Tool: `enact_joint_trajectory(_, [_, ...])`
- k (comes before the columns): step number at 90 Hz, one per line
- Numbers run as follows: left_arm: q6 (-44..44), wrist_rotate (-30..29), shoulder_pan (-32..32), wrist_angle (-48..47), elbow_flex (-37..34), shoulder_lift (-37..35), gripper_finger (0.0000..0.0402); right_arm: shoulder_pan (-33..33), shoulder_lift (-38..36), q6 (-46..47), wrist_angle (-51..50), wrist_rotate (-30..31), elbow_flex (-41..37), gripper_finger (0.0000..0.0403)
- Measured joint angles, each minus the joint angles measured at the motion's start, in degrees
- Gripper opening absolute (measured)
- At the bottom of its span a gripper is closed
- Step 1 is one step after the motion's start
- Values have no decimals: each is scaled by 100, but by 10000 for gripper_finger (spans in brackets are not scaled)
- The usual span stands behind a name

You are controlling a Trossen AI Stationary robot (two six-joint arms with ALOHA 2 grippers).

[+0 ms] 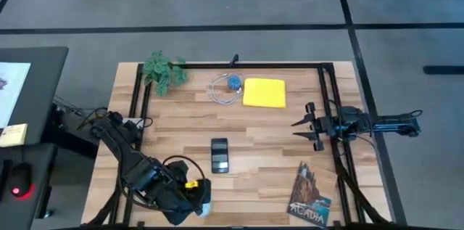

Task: Apply microfiber cloth
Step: Move the cleaning bottles to the middle left of the table

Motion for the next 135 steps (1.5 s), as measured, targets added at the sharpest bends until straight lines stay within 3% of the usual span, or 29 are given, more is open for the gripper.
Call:
enact_joint_trajectory(27, [-36, 434, 53, 7, 2, 136, 256, 0, 0, 0, 0, 0, 0, 127])
enact_joint_trajectory(53, [76, 468, 58, -333, 0, 238, 249, 0, -2, 0, 0, 0, 0, 127])
enact_joint_trajectory(71, [325, 467, 77, -341, 0, 302, 194, 0, 0, 0, 2, 0, 1, 127])
enact_joint_trajectory(103, [846, 428, 97, -391, 0, 297, 42, 0, 0, 0, 0, 0, 2, 127])
enact_joint_trajectory(135, [2173, 622, 319, -823, 2, 229, 39, 0, -2, 0, 0, 0, 0, 127])
